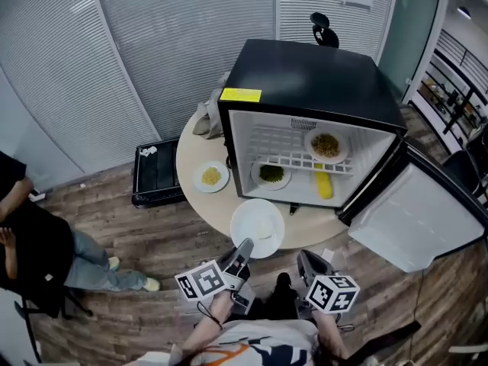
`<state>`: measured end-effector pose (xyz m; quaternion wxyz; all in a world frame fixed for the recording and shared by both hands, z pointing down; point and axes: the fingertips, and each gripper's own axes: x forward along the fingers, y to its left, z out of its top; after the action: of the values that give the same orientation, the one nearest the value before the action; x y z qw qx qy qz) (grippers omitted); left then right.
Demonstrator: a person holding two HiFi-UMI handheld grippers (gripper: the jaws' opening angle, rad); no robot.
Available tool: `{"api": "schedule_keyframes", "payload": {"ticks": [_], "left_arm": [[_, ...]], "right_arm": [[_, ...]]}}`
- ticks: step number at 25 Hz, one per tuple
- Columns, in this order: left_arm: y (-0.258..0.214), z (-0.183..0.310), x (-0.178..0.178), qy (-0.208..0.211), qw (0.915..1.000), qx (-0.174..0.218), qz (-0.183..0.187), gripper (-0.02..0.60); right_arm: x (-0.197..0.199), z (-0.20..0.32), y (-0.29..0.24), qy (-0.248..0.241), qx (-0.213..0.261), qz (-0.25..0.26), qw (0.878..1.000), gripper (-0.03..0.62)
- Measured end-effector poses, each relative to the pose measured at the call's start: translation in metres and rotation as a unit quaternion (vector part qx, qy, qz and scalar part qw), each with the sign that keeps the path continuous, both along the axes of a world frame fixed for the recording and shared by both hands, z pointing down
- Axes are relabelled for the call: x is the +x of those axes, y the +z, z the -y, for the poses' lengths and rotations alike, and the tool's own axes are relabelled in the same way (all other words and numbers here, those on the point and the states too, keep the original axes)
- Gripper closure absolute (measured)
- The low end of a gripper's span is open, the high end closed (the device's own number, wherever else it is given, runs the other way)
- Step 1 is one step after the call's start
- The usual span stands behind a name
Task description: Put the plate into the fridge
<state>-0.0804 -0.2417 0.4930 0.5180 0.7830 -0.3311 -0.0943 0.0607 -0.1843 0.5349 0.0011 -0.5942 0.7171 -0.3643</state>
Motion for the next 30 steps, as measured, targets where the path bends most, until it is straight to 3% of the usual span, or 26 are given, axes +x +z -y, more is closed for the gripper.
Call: {"api": "schedule_keyframes", "payload": {"ticks": [12,16,21,30], "left_arm": [[-0.023,0.093,0.049,-0.037,0.9985,0.007,-0.040,0.546],[-0.016,0.129,0.055,-0.058,0.9968,-0.019,-0.052,0.546],[-0.014,0.169,0.071,-0.075,0.9921,-0.032,-0.096,0.546],[-0.007,0.205,0.092,-0.090,0.9932,-0.041,-0.061,0.546]], "right_arm": [[0.048,0.091,-0.019,-0.041,0.021,-0.008,0.999,0.576],[0.054,0.107,-0.014,-0.046,0.017,0.002,0.999,0.576],[0.066,0.125,-0.016,-0.060,0.022,0.004,0.998,0.576],[0.071,0.140,-0.005,-0.074,0.009,0.015,0.997,0.576]]}}
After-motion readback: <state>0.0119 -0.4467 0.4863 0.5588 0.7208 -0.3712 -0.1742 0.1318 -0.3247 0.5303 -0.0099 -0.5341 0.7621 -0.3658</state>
